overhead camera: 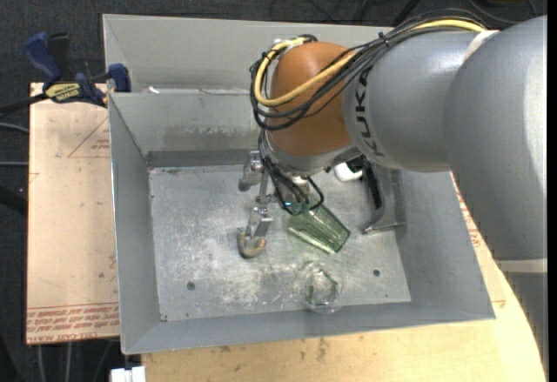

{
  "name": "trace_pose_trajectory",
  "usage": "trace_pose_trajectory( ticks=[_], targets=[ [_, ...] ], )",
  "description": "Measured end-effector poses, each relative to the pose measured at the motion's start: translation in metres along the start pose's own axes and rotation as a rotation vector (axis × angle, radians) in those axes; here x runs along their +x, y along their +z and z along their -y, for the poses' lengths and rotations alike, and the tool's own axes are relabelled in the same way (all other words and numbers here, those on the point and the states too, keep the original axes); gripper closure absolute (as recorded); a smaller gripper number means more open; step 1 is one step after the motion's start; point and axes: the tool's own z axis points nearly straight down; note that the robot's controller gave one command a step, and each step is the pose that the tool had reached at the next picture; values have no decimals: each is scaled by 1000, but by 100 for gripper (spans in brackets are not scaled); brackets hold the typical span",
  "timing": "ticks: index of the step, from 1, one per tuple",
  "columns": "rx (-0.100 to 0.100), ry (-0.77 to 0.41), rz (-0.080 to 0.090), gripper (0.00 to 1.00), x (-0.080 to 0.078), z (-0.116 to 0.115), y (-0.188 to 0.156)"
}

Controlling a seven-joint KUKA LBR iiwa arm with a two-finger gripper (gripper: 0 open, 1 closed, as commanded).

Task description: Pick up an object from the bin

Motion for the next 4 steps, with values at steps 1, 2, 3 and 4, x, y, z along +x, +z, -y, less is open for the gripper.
trace_pose_trajectory(
  ticks=[1, 2, 3, 4],
  targets=[
    [-1, 2, 7, 0, -2, 0, -5],
    [-2, 9, 9, 0, 11, 36, 14],
    [-1, -94, 5, 100, -17, 13, 47],
    [-1, -92, 15, 0, -18, 14, 48]
  ],
)
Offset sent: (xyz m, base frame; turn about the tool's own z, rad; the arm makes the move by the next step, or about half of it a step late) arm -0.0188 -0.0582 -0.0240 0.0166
